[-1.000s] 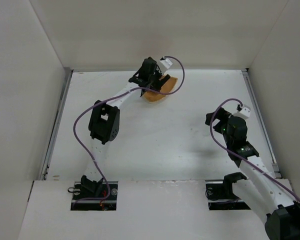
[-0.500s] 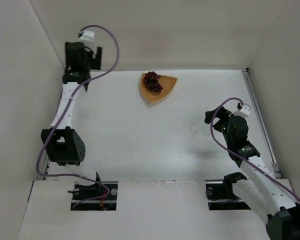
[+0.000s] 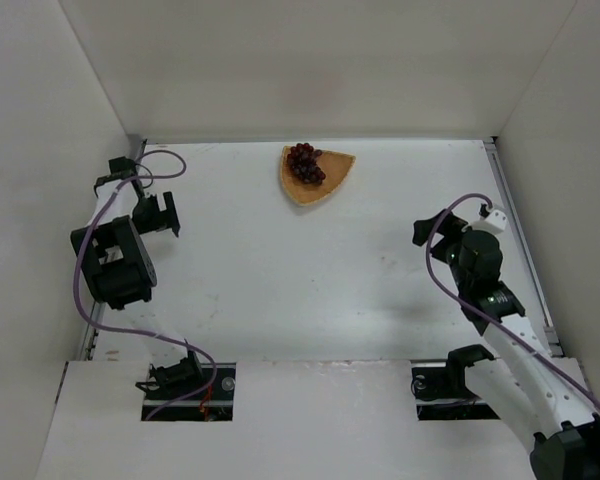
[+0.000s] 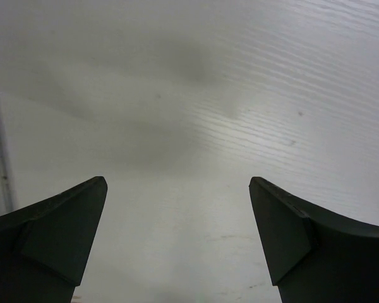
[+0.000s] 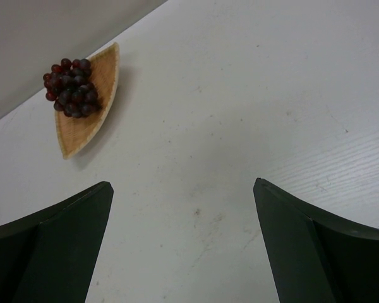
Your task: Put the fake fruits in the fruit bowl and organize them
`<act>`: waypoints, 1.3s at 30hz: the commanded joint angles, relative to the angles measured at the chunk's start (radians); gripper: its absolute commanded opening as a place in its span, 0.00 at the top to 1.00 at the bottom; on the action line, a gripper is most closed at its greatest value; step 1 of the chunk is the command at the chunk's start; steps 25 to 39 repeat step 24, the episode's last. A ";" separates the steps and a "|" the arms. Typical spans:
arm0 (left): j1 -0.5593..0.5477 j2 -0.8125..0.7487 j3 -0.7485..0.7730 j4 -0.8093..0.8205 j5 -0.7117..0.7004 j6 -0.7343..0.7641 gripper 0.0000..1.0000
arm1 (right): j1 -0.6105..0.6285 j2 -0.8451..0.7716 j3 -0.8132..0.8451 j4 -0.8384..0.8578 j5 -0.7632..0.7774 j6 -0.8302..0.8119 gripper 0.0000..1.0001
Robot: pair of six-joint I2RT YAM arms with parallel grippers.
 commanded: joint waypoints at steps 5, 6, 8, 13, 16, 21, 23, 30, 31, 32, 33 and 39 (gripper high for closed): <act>0.034 -0.237 -0.074 0.106 0.211 -0.079 0.00 | 0.026 -0.016 0.064 0.021 0.003 -0.005 0.00; 0.037 -0.243 -0.072 0.109 0.216 -0.087 0.00 | 0.026 -0.022 0.060 0.021 0.004 -0.004 0.00; 0.046 -0.247 -0.071 0.109 0.223 -0.098 0.00 | 0.027 -0.033 0.049 0.021 0.006 0.002 0.00; 0.053 -0.247 -0.083 0.104 0.256 -0.102 0.00 | 0.031 -0.053 0.038 0.015 0.006 0.009 0.00; 0.053 -0.250 -0.082 0.107 0.263 -0.107 0.00 | 0.031 -0.065 0.032 0.008 0.008 0.009 0.00; 0.051 -0.261 -0.082 0.109 0.265 -0.102 0.00 | 0.031 -0.073 0.029 0.003 0.008 0.007 0.00; 0.051 -0.261 -0.079 0.109 0.269 -0.109 0.00 | 0.031 -0.074 0.027 0.001 0.008 0.007 0.00; 0.051 -0.261 -0.076 0.107 0.279 -0.109 0.00 | 0.031 -0.074 0.026 0.001 0.008 0.007 0.00; 0.051 -0.261 -0.076 0.107 0.279 -0.109 0.00 | 0.031 -0.074 0.026 0.001 0.008 0.007 0.00; 0.051 -0.261 -0.076 0.107 0.279 -0.109 0.00 | 0.031 -0.074 0.026 0.001 0.008 0.007 0.00; 0.051 -0.261 -0.076 0.107 0.279 -0.109 0.00 | 0.031 -0.074 0.026 0.001 0.008 0.007 0.00; 0.051 -0.261 -0.076 0.107 0.279 -0.109 0.00 | 0.031 -0.074 0.026 0.001 0.008 0.007 0.00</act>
